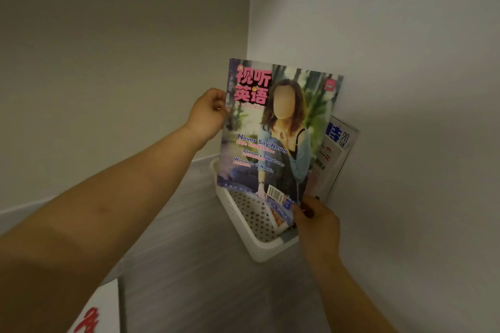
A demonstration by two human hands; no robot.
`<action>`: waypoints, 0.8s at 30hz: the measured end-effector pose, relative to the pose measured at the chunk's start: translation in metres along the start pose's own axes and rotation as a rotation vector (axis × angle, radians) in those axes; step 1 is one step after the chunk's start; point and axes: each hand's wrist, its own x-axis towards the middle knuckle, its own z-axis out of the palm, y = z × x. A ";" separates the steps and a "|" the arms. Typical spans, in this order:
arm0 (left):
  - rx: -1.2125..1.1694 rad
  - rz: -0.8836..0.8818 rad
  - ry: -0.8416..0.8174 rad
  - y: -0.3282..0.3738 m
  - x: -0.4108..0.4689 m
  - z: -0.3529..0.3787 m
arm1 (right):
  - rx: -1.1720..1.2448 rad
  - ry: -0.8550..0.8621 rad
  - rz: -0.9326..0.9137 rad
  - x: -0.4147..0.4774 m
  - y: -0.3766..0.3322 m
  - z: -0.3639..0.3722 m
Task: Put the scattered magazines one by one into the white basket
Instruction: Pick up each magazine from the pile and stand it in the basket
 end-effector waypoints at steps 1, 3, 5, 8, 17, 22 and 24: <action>-0.015 0.005 0.000 0.000 0.002 0.003 | -0.001 0.009 -0.009 0.002 0.001 0.000; -0.050 0.019 -0.013 0.001 0.006 0.009 | -0.016 0.019 -0.019 0.005 0.004 0.001; -0.060 0.011 -0.019 -0.001 0.009 0.014 | -0.054 0.003 -0.011 0.006 0.008 0.002; -0.038 -0.058 -0.014 -0.014 0.013 0.017 | -0.247 0.000 -0.052 0.005 0.017 0.008; 0.031 -0.226 -0.053 -0.059 0.016 0.042 | -0.663 0.205 -0.198 0.008 0.020 0.027; -0.032 -0.218 -0.077 -0.056 0.026 0.059 | -0.556 0.248 -0.113 0.015 0.031 0.023; -0.030 -0.213 -0.166 -0.053 0.021 0.070 | -0.541 0.262 -0.106 0.016 0.034 0.022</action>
